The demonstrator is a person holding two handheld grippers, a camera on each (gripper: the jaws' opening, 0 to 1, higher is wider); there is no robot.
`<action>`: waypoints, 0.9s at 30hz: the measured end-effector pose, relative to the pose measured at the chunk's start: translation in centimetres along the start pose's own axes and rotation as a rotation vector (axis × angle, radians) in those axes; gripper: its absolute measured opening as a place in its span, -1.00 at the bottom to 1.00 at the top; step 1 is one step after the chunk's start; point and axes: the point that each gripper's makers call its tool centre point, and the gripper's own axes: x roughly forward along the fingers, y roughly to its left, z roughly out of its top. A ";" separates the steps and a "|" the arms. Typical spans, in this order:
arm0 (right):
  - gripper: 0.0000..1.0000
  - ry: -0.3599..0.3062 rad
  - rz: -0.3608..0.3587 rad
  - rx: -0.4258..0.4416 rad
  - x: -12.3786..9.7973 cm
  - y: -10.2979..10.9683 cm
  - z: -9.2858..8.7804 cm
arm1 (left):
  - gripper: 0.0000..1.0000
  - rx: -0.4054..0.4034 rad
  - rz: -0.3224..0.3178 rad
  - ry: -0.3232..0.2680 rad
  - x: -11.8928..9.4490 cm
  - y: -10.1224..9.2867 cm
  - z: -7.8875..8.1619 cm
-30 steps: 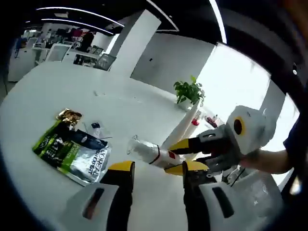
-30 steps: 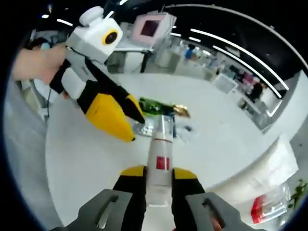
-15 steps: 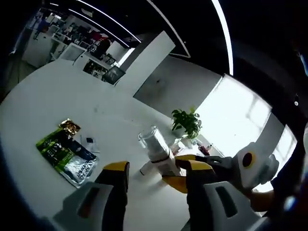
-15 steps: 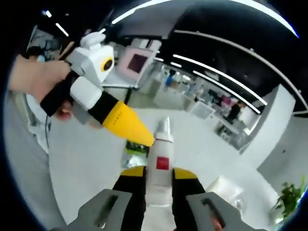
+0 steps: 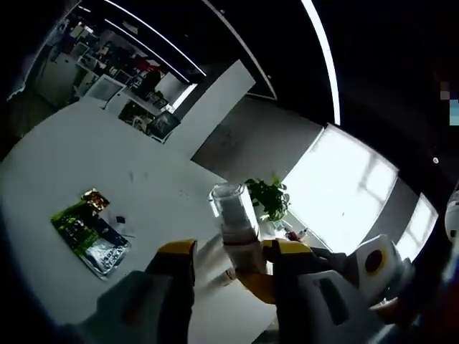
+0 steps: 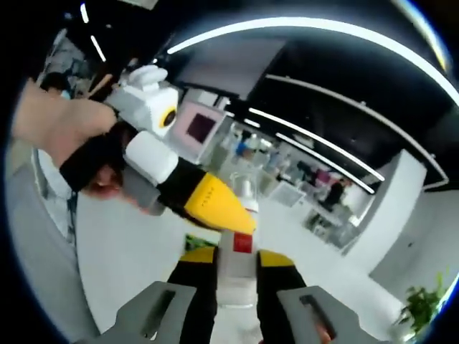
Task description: Arrange the skincare products in the storage area until every visible bottle or jar stands upright without overlapping.
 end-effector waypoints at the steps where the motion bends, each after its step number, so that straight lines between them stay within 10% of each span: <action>1: -0.78 -0.012 -0.003 -0.006 -0.1 0.1 0.4 | -0.25 -0.005 0.002 -0.010 -0.1 -0.1 0.1; 15: -0.77 -0.058 0.020 -0.049 -1.5 0.9 0.9 | -0.52 0.241 -0.027 -0.016 -1.2 -3.2 0.1; 27: -0.64 -0.006 0.230 -0.090 -3.6 1.2 -0.8 | -0.57 0.643 -0.146 0.202 -0.9 -6.4 -2.0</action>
